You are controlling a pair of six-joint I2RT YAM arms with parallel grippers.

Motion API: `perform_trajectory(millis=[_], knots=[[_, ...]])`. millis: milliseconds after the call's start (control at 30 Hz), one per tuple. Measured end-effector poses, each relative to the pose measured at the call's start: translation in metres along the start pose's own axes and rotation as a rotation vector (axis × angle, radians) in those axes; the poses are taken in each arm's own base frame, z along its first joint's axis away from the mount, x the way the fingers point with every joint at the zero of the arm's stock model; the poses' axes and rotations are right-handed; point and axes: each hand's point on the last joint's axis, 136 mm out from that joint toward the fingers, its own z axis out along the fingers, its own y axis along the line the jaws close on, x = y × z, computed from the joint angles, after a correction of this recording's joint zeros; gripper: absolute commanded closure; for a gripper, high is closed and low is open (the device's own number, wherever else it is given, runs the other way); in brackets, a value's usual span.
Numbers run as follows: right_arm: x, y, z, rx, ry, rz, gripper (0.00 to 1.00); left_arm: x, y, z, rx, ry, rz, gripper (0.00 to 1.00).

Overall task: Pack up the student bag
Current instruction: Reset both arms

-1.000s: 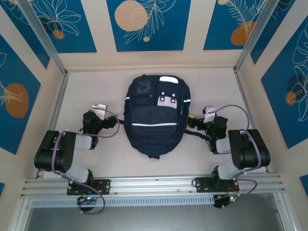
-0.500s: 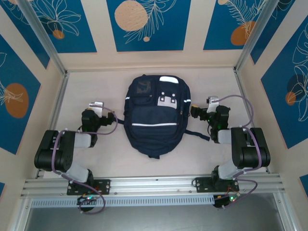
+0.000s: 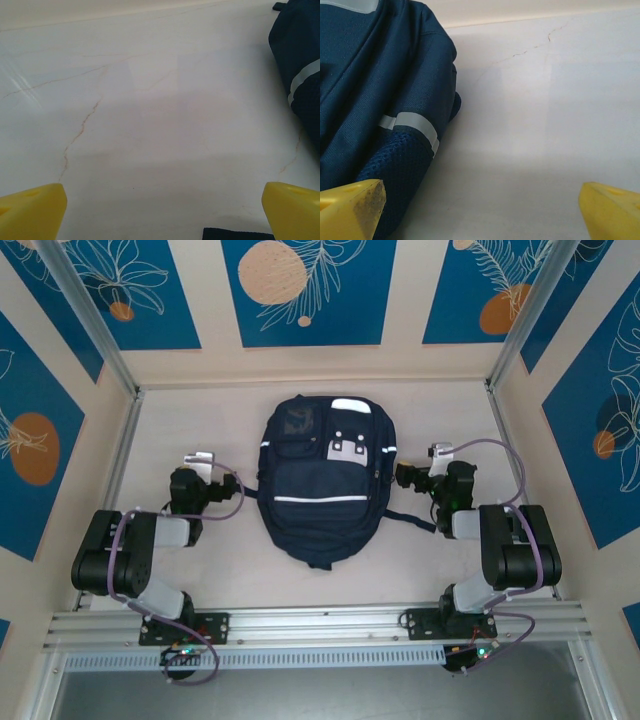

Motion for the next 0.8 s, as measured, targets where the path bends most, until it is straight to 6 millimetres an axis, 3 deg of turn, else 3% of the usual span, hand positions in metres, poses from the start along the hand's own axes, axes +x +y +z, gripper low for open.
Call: perform_trajectory(millis=[800], knots=[[0.0022, -0.0013, 0.001, 0.033, 0.007, -0.018, 0.01, 0.0004, -0.0026, 0.0, 0.015, 0.001, 0.0, 0.0]])
